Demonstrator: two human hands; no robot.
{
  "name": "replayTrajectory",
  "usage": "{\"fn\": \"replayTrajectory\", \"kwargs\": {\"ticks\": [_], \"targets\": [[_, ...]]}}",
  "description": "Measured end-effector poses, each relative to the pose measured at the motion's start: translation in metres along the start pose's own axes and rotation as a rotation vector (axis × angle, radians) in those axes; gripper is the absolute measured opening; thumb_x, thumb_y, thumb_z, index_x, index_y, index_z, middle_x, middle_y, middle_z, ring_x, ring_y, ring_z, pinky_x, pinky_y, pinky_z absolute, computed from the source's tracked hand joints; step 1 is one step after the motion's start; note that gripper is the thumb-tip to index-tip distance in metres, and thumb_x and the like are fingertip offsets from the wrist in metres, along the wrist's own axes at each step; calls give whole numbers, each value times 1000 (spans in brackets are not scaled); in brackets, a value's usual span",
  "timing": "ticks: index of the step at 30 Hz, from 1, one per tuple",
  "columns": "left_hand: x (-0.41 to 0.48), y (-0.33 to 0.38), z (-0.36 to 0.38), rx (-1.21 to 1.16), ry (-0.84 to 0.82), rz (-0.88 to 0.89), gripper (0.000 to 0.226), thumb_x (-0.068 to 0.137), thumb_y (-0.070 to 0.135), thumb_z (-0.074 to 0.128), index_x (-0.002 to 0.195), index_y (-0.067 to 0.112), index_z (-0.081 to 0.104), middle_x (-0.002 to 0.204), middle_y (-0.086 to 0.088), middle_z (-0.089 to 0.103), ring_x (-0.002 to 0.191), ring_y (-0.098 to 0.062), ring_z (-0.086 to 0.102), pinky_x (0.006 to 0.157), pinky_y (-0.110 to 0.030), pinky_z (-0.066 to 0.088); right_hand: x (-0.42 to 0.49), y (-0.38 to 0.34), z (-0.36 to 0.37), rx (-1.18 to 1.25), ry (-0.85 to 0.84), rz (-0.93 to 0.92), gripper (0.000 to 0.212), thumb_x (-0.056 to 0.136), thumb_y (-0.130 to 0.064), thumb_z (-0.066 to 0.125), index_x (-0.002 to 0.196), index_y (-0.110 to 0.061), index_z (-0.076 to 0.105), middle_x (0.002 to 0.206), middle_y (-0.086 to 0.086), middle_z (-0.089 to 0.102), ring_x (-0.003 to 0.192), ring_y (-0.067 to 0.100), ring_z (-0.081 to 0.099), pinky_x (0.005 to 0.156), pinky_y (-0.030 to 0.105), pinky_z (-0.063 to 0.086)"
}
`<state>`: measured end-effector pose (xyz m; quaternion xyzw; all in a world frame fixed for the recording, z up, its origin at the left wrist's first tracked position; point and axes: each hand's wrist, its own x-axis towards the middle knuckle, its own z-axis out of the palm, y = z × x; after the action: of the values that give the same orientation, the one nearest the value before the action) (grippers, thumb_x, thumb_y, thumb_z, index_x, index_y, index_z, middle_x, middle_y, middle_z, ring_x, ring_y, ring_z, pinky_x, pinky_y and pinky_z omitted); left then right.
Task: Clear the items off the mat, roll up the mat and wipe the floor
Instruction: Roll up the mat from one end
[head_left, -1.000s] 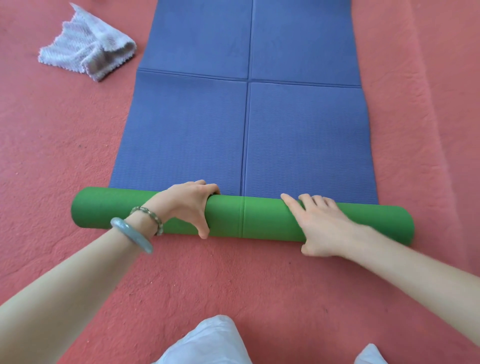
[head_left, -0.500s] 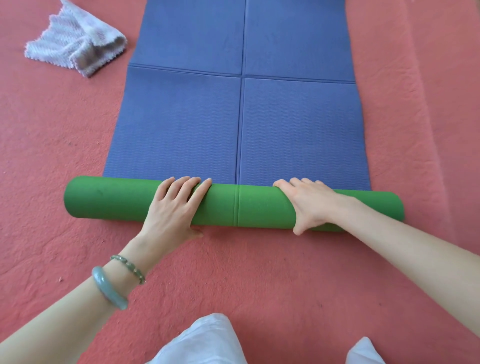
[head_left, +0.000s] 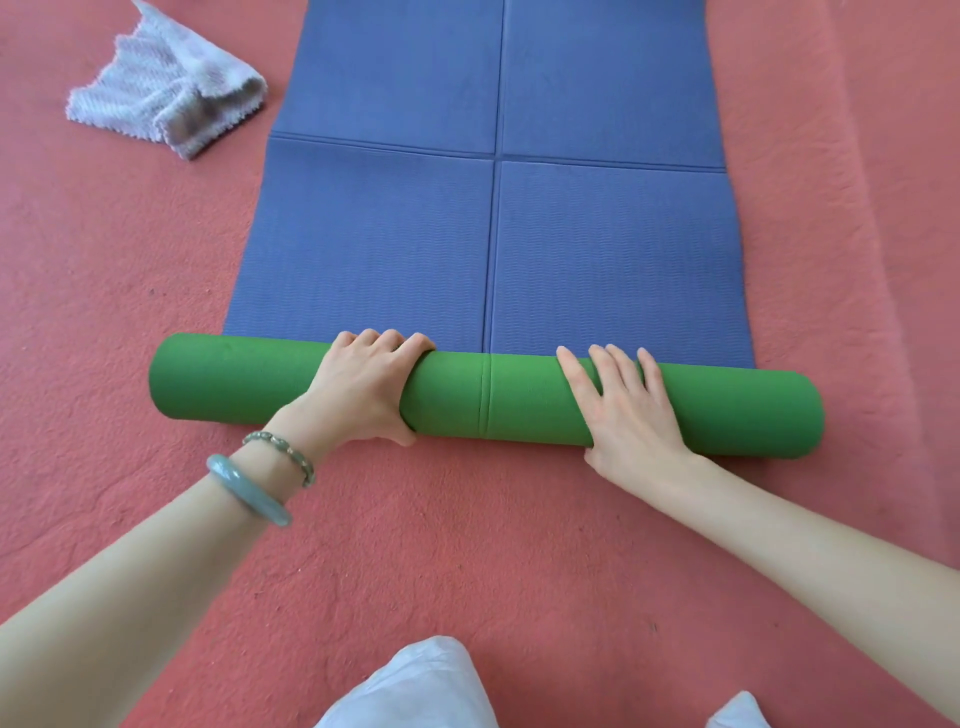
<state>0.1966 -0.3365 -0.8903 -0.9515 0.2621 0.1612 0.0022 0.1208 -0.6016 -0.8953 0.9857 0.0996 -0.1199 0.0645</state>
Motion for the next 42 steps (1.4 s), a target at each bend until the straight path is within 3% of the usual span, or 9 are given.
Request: {"fn": "replayTrajectory", "kwargs": {"ticks": [6,10,14,17,21,25,28,36,42], "targets": [[-7,-4,6,9,116,38,111,36,56,82,134,21,43,118,-2,57,103,-27,54,92,-39,39,19,9,-10,-26,-100,-71,106,61,-27,77,148,-17,17,132,10,42,122,29,41,107,46,28],[-16,-3,20,71,226,17,131,24,54,88,139,12,41,130,-12,54,119,-34,51,104,-49,33,36,16,-21,37,-206,-88,107,60,-35,76,145,-24,11,129,4,41,119,25,41,101,40,32],[-1,-5,17,84,263,2,116,26,47,89,130,14,50,117,-10,60,104,-33,59,95,-45,41,49,18,-26,79,-291,-66,109,56,-38,78,143,-27,14,127,5,43,118,25,42,99,41,34],[13,-12,5,86,148,22,101,36,43,84,128,21,48,114,-3,60,99,-29,57,88,-40,40,59,22,-35,130,-352,-40,112,56,-37,79,145,-27,12,131,6,41,122,26,41,100,42,33],[31,-19,-13,46,-26,40,92,45,49,77,127,30,40,106,6,55,98,-21,53,82,-34,38,49,17,-25,48,-160,-19,107,60,-33,77,146,-24,15,130,7,42,119,28,43,102,42,32],[48,-24,-26,-59,-193,20,89,47,48,78,124,34,37,104,9,53,100,-18,51,84,-33,38,42,12,-5,-3,127,15,106,34,-22,88,131,-9,48,110,20,58,97,37,58,90,50,44],[51,-25,-30,-96,-229,2,89,46,49,79,123,34,38,106,8,53,101,-17,50,87,-33,38,47,16,-2,-14,145,5,103,31,-24,87,126,-8,51,100,17,61,87,35,60,83,47,47],[24,-15,9,103,309,27,105,31,32,91,126,8,52,110,-12,61,97,-33,60,91,-43,42,61,20,-17,-28,-41,-20,95,63,-36,73,141,-20,21,125,5,47,112,27,46,94,41,34],[28,-11,6,76,276,-34,92,35,24,89,120,12,54,103,-10,62,92,-33,60,88,-43,43,63,19,-24,-16,-72,-18,96,63,-39,74,141,-22,20,125,4,45,114,26,44,96,41,34]]}}
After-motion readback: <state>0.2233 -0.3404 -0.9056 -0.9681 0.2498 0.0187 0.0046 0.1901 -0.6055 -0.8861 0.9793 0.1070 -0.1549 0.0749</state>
